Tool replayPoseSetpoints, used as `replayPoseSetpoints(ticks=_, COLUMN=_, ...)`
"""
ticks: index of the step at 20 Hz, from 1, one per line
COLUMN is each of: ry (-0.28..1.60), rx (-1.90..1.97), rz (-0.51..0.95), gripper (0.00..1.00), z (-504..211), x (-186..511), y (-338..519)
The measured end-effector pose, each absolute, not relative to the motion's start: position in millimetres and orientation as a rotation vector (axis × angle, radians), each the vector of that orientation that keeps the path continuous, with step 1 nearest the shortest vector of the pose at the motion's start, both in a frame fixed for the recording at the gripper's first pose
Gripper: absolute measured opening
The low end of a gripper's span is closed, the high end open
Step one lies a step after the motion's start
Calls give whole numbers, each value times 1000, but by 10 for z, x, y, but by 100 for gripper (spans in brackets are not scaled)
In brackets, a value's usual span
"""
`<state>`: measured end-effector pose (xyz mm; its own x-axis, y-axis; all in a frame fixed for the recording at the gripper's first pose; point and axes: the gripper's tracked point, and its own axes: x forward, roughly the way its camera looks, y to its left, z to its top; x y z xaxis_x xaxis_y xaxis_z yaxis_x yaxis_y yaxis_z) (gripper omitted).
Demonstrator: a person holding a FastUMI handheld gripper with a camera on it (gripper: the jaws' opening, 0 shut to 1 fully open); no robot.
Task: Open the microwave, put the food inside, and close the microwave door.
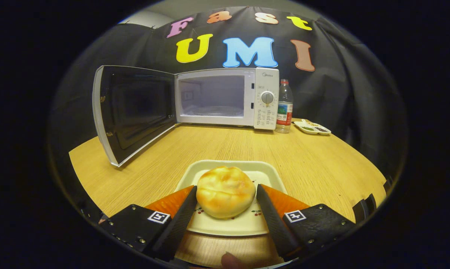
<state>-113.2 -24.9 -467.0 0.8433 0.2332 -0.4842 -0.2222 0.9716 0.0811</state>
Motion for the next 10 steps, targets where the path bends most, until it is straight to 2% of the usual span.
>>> replayPoseSetpoints(ticks=4, ry=505, rx=27, rz=233, gripper=84, z=-4625, x=-1126, y=-297)
replayPoseSetpoints(ticks=5, ry=503, rx=30, rz=247, gripper=76, z=-4603, x=-1126, y=-280)
replayPoseSetpoints(ticks=6, ry=495, rx=34, rz=245, gripper=76, z=-4591, x=-1140, y=-280)
replayPoseSetpoints(ticks=7, ry=482, rx=27, rz=244, gripper=67, z=-4534, x=-1147, y=-293)
replayPoseSetpoints(ticks=8, ry=447, rx=24, rz=210, gripper=67, z=-4435, x=-1141, y=-367)
replayPoseSetpoints(ticks=9, ry=433, rx=13, rz=202, gripper=56, z=-4374, x=-1128, y=-370)
replayPoseSetpoints(ticks=10, ry=413, rx=22, rz=203, gripper=56, z=-4275, x=-1131, y=-364)
